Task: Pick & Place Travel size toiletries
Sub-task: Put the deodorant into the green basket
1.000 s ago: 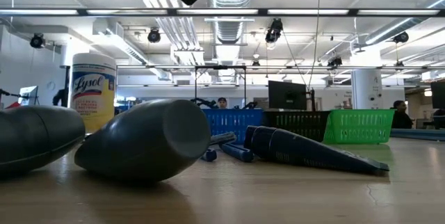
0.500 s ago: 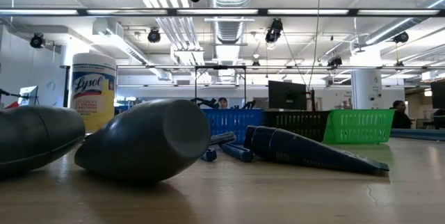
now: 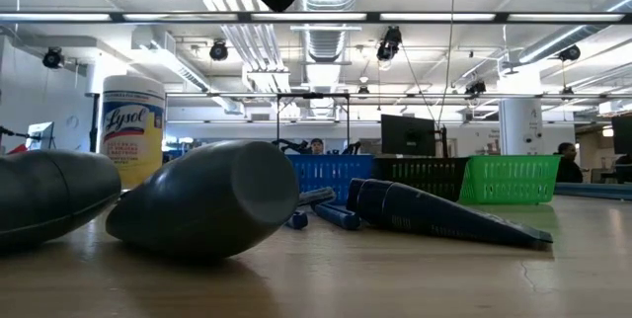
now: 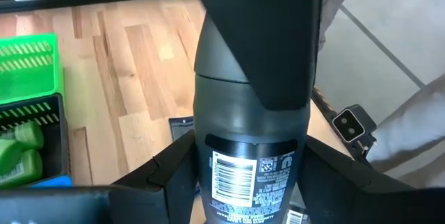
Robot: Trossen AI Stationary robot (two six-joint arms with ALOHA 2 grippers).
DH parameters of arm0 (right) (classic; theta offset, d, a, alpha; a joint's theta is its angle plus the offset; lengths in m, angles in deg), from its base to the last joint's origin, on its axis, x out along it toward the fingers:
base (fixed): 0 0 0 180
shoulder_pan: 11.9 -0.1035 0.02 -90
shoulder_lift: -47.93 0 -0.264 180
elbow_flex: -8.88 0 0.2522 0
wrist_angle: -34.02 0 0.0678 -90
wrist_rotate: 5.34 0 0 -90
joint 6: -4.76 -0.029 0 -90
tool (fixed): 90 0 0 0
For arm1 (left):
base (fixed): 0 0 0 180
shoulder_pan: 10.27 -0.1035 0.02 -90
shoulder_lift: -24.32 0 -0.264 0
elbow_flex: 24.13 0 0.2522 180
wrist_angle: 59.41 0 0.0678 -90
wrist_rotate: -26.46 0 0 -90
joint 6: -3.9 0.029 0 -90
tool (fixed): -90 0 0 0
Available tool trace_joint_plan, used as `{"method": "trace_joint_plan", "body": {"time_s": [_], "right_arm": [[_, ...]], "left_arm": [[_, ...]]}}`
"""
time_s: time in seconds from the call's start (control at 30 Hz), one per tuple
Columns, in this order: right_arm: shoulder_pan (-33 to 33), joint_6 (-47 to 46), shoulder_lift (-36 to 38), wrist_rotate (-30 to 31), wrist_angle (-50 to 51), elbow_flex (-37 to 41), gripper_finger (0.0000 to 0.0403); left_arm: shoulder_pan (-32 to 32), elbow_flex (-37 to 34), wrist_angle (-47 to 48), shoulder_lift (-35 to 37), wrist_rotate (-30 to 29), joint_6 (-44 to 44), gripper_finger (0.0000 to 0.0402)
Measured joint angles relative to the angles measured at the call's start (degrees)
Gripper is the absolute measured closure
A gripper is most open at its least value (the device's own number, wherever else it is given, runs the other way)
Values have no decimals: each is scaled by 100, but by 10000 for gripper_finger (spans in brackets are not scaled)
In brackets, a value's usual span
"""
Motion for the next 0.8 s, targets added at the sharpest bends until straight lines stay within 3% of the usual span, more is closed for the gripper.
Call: {"method": "trace_joint_plan", "body": {"time_s": [0.37, 0.8], "right_arm": [[22, 175, -7, -28, 168, 40, 107], [37, 259, -9, -43, 140, 49, 176]], "left_arm": [[0, 52, -183, -31, 92, -11, 196], [-29, 5, -406, -136, 91, -10, 196]]}}
